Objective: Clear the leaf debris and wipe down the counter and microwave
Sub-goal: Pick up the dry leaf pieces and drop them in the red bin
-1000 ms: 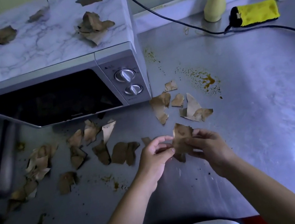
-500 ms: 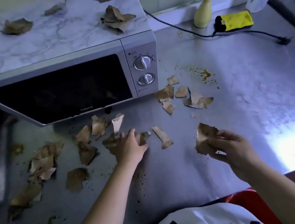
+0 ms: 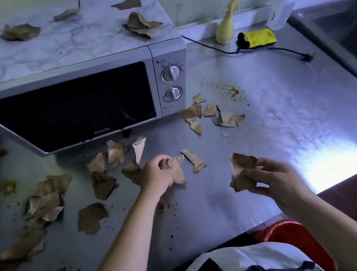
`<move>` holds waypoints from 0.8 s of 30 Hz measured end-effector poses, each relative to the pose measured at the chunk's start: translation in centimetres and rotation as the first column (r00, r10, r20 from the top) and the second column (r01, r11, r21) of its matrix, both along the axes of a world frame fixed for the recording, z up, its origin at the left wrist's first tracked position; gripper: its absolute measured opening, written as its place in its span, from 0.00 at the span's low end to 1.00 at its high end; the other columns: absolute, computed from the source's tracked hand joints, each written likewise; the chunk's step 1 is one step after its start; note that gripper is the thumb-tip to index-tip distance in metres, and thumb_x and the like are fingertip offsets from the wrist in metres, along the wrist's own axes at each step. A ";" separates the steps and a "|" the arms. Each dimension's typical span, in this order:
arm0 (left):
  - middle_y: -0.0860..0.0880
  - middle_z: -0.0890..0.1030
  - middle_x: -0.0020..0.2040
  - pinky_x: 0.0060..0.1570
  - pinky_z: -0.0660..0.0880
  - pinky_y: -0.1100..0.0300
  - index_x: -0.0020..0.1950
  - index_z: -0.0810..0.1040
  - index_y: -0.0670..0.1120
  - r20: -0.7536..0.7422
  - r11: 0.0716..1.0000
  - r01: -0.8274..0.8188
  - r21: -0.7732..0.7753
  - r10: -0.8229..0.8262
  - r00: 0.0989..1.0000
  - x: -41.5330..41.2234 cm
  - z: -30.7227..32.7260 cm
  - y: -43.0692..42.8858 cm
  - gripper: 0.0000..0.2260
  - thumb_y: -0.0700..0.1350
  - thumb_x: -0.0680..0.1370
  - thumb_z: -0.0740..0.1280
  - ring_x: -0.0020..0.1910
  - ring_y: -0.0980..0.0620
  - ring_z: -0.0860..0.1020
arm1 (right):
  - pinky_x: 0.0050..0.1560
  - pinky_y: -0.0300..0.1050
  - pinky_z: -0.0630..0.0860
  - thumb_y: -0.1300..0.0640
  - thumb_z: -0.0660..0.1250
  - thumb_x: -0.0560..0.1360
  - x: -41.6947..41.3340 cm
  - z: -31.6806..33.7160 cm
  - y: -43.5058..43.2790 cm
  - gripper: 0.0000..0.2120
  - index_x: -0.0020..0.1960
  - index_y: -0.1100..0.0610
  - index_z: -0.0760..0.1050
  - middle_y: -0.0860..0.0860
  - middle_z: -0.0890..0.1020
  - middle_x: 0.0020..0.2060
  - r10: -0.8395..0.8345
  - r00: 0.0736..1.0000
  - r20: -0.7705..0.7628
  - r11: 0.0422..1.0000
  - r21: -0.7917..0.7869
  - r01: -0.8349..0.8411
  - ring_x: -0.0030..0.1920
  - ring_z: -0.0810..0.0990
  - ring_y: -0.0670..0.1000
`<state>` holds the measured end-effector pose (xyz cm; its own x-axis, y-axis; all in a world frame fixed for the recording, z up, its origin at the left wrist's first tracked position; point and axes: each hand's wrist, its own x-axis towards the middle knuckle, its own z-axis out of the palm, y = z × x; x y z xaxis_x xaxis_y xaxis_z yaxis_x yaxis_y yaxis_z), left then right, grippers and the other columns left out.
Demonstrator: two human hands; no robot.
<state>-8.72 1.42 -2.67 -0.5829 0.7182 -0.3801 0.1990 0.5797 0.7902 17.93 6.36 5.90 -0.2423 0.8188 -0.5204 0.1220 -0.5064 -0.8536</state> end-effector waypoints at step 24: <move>0.46 0.86 0.48 0.41 0.79 0.59 0.55 0.83 0.50 0.650 0.958 -0.093 0.270 -0.110 0.752 4.0 6.4 -8.5 0.12 0.37 0.76 0.71 0.46 0.49 0.84 | 0.33 0.51 0.80 0.72 0.68 0.75 -5.7 0.6 -3.7 0.14 0.54 0.56 0.79 0.60 0.86 0.45 0.226 0.970 -0.089 0.970 0.111 -0.216 0.37 0.84 0.60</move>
